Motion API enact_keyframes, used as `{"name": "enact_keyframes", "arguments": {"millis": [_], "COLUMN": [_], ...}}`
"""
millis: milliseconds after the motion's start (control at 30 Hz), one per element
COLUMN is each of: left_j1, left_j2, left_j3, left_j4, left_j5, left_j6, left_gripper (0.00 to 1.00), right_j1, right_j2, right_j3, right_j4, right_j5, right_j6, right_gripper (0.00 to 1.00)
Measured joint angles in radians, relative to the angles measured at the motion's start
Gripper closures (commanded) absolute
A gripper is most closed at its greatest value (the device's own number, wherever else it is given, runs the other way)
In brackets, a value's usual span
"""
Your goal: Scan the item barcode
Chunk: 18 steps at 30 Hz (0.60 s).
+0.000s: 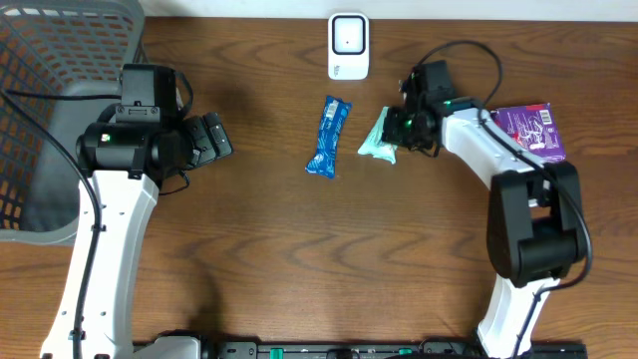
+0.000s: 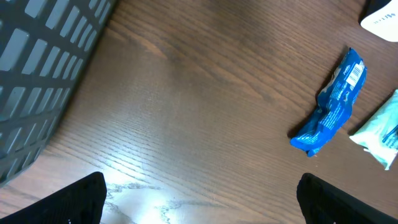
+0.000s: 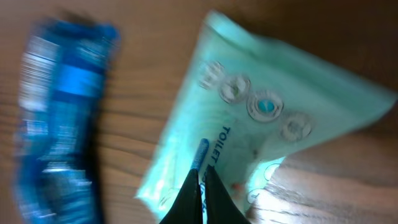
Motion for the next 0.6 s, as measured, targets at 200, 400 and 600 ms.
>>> {"name": "enact_keyframes", "arguments": {"millis": [200,400,600], "left_j1": [0.0,0.0,0.0], "left_j2": [0.0,0.0,0.0], "left_j3": [0.0,0.0,0.0], "left_j4": [0.0,0.0,0.0], "left_j5": [0.0,0.0,0.0], "left_j6": [0.0,0.0,0.0], "left_gripper": [0.02,0.02,0.02], "right_j1": [0.0,-0.004,-0.051], "right_j2": [0.008,0.008,0.009], "right_j3": [0.013,0.04,0.085], "right_j4": [-0.039,-0.103,-0.215], "right_j5": [0.075,0.218,0.403], "right_j6": [0.003,-0.027,-0.069], "right_gripper": [0.99,0.99,0.99]}}
